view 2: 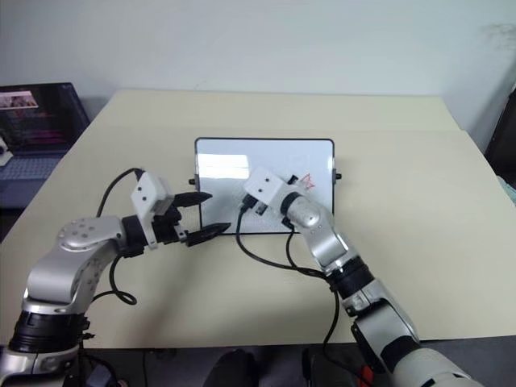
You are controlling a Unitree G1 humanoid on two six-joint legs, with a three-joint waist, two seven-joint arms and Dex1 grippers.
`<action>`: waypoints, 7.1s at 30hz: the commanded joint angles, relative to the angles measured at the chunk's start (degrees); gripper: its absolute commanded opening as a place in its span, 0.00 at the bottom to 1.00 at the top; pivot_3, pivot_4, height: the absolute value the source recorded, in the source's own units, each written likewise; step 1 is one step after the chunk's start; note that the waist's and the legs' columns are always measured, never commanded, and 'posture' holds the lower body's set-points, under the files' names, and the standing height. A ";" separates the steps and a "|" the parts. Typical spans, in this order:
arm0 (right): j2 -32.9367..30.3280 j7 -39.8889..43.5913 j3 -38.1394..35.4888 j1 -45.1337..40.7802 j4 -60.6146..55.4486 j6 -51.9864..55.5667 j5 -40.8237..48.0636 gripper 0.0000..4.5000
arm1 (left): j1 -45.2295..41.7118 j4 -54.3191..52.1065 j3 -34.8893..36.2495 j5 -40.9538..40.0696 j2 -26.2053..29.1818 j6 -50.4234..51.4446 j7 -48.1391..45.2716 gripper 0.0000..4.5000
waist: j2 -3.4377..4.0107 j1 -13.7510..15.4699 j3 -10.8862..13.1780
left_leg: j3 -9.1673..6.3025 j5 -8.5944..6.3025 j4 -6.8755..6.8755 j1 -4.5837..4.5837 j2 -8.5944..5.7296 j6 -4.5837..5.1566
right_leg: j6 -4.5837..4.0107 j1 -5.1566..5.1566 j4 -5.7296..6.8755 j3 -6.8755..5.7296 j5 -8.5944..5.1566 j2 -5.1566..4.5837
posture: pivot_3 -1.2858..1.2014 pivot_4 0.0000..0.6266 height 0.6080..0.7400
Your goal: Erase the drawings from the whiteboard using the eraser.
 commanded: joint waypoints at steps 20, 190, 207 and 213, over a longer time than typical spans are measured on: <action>-4.35 7.64 3.71 3.38 -2.12 6.03 -1.28 0.25 | -0.76 -1.60 0.30 -0.95 0.31 -0.29 -0.41 1.00 | -0.04 0.30 -0.04 | 0.00 0.02 0.45 -0.10 0.01 0.04 | 0.01 0.05 0.05 0.02 0.11 0.04 | 0.52 0.24 1.00; -7.60 -4.04 -11.66 11.00 -16.76 4.02 5.15 0.25 | -7.66 3.98 -5.53 0.08 -2.65 -4.12 -6.33 1.00 | 0.11 0.54 0.15 | 0.06 0.01 0.42 -0.56 -0.01 0.08 | 0.25 -0.15 -0.49 0.08 0.25 0.11 | 0.52 0.24 1.00; -9.32 -3.47 -10.42 12.92 -15.22 10.26 4.24 0.25 | -5.79 2.40 -4.81 -0.58 -1.92 -3.52 -5.70 1.00 | 0.08 0.62 0.13 | 0.05 0.03 0.58 -0.37 -0.02 0.09 | 0.31 -0.07 -0.18 0.11 0.26 0.10 | 0.52 0.24 1.00; -9.25 5.29 -6.01 16.21 -20.49 16.11 7.86 0.25 | -5.80 2.38 -4.70 -0.61 -1.90 -3.58 -5.66 1.00 | 0.06 0.51 0.11 | 0.04 0.03 0.56 -0.36 -0.01 0.09 | 0.30 -0.06 -0.19 0.11 0.26 0.10 | 0.52 0.24 1.00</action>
